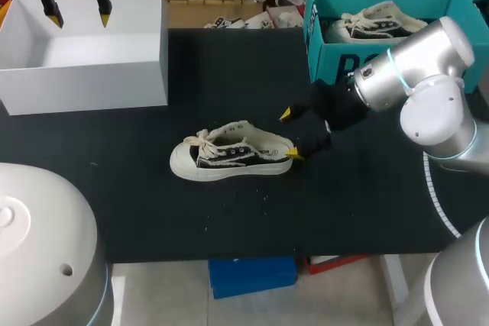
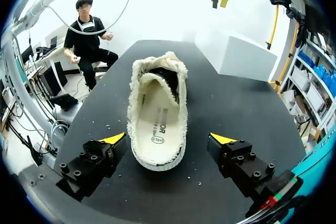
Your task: Take the shoe out of the shoebox, open the shoe tongue, remove and reinsert the insole, then place the shoe into the shoebox
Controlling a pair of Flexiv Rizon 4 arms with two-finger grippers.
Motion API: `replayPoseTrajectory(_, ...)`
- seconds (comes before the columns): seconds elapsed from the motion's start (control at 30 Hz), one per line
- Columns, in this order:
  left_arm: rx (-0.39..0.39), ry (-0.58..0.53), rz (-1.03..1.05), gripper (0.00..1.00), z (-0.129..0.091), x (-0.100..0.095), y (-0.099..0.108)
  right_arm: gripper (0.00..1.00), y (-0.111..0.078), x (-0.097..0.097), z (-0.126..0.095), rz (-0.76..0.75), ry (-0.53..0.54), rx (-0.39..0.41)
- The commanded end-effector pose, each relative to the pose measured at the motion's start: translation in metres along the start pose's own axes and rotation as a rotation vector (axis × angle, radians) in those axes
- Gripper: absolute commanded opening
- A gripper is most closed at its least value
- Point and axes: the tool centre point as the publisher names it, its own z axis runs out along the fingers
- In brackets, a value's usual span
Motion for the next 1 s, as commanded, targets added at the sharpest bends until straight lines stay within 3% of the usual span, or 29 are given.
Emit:
replayPoseTrajectory(0.03, -0.001, -0.001, -0.001, 1.0, 0.0, 0.0, 0.0, 1.0, -0.004, 0.0, 0.012, 0.006, 0.0, -0.015)
replayPoseTrajectory(1.0, -0.001, -0.001, -0.001, 1.0, 0.0, 0.0, 0.0, 1.0, -0.017, 0.008, 0.054, 0.051, 0.017, -0.077)
